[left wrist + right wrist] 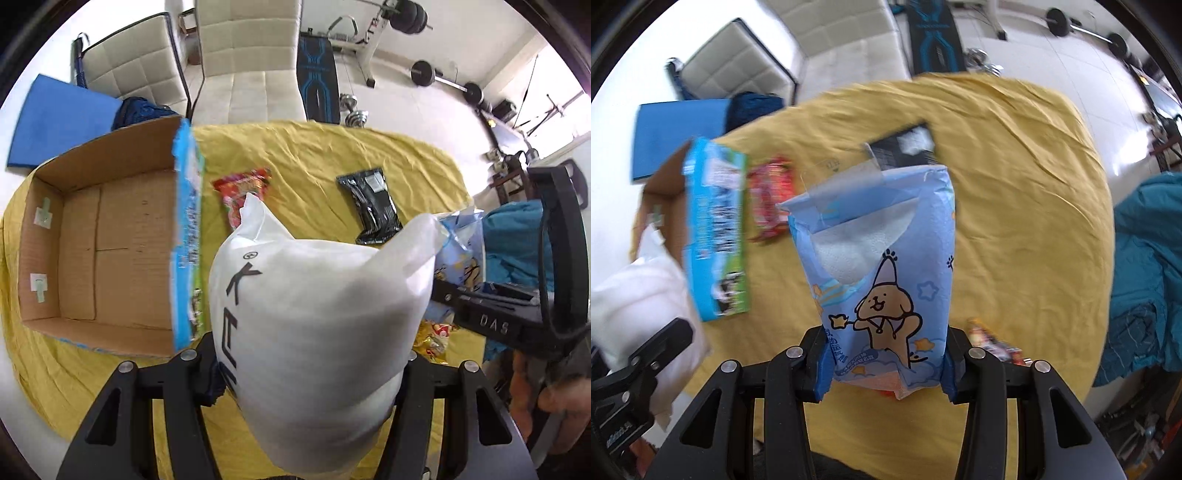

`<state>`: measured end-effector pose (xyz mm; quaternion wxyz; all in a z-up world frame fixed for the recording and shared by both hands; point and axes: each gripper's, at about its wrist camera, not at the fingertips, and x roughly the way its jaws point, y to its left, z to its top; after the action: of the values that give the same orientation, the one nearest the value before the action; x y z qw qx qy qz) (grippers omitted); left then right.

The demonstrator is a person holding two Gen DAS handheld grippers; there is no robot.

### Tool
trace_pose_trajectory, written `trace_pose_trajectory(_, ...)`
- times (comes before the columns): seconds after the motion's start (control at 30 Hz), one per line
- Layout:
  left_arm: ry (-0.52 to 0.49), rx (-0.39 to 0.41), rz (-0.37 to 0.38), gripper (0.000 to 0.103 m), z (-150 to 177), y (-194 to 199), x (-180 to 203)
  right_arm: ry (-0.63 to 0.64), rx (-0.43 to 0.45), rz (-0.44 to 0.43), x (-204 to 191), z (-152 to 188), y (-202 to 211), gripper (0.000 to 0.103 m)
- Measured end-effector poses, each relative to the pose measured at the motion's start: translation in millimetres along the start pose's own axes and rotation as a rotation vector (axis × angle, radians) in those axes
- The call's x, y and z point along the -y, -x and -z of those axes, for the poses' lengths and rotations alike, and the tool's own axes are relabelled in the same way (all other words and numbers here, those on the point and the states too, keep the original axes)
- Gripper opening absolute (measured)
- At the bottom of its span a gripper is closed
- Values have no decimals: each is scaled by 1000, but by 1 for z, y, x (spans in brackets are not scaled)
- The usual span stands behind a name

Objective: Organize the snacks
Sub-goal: 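Lift both packs and carry them over the cardboard box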

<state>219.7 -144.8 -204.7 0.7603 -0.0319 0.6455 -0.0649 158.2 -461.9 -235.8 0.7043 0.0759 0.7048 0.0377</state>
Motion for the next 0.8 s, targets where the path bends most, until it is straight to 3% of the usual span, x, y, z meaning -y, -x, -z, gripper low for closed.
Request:
trace_pose_trajectory(0.2, 57, 30, 27, 57, -13, 14, -57, 50, 34, -62, -81, -5, 15, 47)
trace_pose_trajectory(0.4, 124, 5, 18, 57, -30, 9, -148, 73, 34, -97, -169, -23, 5, 47)
trace_pose_trajectory(0.63, 149, -67, -28, 57, -60, -24, -243, 60, 3, -101, -260, -66, -48, 47)
trace_pose_trajectory(0.8, 149, -115, -29, 58, -86, -59, -284, 52, -42, -72, -305, -97, -103, 47)
